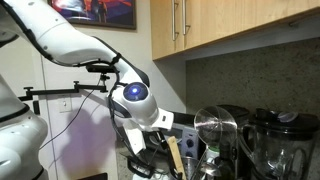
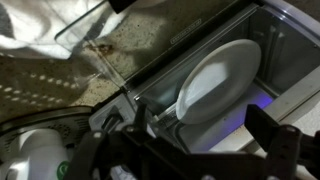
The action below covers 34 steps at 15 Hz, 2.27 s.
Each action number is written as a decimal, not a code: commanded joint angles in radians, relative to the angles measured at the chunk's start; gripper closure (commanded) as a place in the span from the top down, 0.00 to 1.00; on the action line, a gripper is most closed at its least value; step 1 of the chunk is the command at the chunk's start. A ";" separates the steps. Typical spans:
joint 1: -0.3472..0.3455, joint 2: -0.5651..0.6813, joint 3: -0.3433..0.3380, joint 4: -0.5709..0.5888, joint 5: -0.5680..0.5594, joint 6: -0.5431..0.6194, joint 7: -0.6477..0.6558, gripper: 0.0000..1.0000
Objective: Open the mini oven door then place the plate on top of the mini oven
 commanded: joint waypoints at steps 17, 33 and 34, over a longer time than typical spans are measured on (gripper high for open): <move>0.156 0.623 0.072 0.428 0.634 0.068 -0.168 1.00; 0.148 0.539 0.068 0.362 0.537 0.058 -0.101 0.06; 0.143 0.525 0.063 0.343 0.507 0.055 -0.096 0.05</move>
